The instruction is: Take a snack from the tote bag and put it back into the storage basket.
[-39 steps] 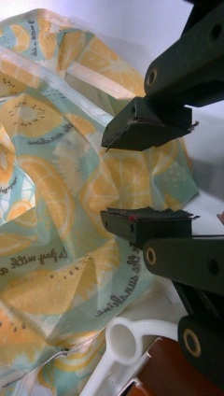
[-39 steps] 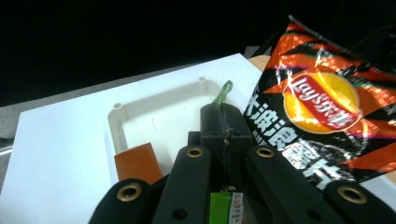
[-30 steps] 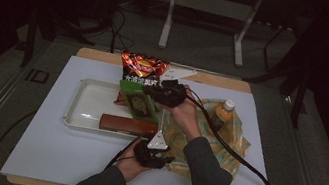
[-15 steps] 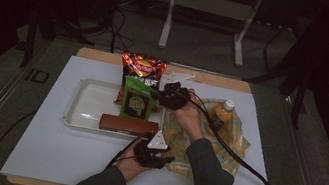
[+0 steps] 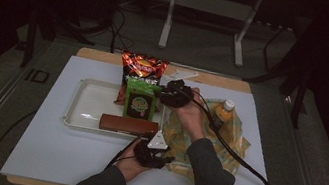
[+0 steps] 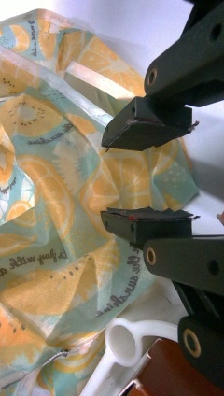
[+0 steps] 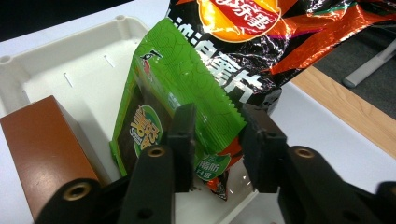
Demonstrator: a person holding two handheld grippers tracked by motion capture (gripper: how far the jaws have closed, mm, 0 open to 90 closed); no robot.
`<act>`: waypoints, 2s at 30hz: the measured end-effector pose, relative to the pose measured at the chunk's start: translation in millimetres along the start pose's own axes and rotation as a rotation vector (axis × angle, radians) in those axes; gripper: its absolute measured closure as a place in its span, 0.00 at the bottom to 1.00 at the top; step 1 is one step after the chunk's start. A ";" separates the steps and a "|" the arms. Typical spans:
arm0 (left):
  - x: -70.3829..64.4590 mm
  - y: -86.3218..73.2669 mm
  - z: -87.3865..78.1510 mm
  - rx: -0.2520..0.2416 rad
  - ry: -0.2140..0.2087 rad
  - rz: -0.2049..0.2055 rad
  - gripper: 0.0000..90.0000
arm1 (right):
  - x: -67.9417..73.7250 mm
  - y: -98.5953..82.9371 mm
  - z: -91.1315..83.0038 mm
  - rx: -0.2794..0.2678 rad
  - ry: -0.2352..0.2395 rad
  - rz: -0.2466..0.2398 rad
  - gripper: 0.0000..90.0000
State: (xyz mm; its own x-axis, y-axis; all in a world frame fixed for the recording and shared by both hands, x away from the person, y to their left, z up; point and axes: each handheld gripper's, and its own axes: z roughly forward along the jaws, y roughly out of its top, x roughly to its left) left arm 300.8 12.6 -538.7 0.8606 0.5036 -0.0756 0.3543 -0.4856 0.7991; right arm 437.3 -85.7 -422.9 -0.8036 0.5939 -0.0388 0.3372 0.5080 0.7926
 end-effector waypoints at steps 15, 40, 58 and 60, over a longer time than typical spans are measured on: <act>-0.1 0.0 0.1 0.000 0.001 0.000 0.64 | 1.8 -2.8 -19.0 -0.063 0.011 -0.011 0.71; 0.1 0.0 0.2 0.001 -0.001 -0.003 0.64 | 11.2 -29.9 -34.3 0.028 0.046 -0.064 0.66; 0.1 0.0 0.1 0.001 0.001 0.000 0.64 | 17.3 -44.4 -47.0 0.042 0.057 -0.086 0.63; 0.1 0.0 0.1 0.001 0.003 0.000 0.64 | 17.2 -46.9 -49.6 0.045 0.057 -0.094 0.63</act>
State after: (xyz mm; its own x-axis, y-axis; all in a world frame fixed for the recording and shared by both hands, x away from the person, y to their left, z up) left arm 300.9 12.6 -538.7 0.8596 0.5056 -0.0741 0.3548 -0.4862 0.7986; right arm 383.3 -130.3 -430.6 -0.8590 0.5064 -0.0757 0.2796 0.5878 0.7592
